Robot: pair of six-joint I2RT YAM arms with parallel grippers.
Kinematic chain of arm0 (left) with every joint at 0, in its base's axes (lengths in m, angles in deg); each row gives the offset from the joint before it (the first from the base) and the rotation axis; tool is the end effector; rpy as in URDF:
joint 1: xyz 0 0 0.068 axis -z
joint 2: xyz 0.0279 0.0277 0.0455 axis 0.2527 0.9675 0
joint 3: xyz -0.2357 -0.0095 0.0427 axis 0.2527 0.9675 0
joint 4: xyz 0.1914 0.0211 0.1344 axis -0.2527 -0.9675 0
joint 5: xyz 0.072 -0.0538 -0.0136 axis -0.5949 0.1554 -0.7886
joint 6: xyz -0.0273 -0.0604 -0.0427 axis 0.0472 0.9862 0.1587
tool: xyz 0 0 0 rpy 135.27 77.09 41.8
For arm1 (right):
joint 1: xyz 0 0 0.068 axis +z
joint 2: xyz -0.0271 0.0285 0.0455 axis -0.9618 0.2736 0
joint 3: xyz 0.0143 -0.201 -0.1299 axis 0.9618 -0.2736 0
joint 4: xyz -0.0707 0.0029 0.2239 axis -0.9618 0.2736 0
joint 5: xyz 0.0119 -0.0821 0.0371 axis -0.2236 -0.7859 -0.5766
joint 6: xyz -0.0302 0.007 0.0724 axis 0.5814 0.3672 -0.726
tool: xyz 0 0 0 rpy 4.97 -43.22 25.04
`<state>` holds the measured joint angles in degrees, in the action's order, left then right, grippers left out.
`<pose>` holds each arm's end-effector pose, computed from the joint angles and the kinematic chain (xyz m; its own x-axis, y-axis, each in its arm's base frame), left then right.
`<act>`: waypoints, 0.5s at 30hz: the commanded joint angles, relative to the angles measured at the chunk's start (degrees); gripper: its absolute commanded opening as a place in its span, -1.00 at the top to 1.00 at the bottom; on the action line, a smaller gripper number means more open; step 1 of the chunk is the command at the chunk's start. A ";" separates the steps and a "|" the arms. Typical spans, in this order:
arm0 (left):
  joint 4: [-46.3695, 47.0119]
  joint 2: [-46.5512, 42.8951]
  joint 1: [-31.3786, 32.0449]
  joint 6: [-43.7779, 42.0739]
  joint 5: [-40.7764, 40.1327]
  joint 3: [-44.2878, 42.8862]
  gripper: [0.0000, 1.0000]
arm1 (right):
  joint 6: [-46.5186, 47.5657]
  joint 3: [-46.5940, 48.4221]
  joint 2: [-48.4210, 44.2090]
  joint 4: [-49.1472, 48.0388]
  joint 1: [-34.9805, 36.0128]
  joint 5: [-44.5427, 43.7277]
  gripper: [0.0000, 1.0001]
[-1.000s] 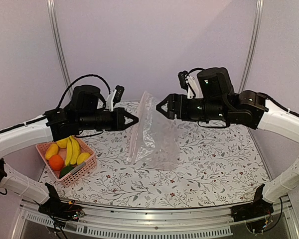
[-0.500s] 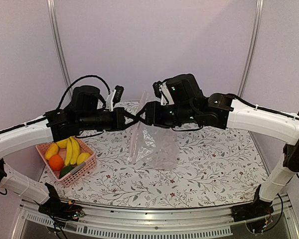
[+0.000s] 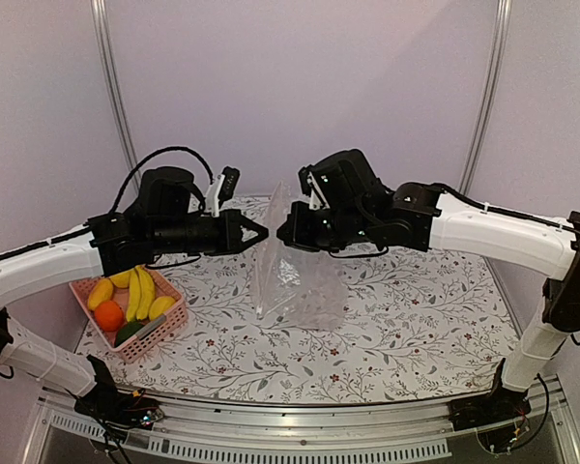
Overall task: Place the food in the zip-top bag and seal the zipper
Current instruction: Open the zipper food storage bag at the center of the board.
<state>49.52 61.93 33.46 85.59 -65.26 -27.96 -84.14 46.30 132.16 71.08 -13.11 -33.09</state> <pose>0.1957 -0.2353 0.2900 -0.7291 -0.1248 -0.6730 0.4859 0.5982 -0.6373 0.1965 0.3405 0.2995 -0.7721 0.0793 -0.6305 -0.3944 0.7182 0.5733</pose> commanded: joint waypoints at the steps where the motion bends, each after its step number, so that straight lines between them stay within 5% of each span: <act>1: -1.17 -1.43 -0.28 -1.34 -2.10 0.97 1.00 | 0.35 1.61 0.24 1.82 0.22 -2.21 1.00; 8: -11.09 -0.73 -0.97 -5.35 -17.36 1.60 1.00 | 1.74 1.53 -2.23 3.34 0.19 -2.47 1.00; 15: -13.98 -0.61 -2.97 -6.12 -23.93 4.92 1.00 | 2.58 0.76 -5.40 5.18 0.19 -2.85 1.00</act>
<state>39.97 61.91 31.77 81.16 -82.50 -25.01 -82.70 46.43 130.49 74.51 -13.08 -34.55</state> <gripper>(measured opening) 0.006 0.006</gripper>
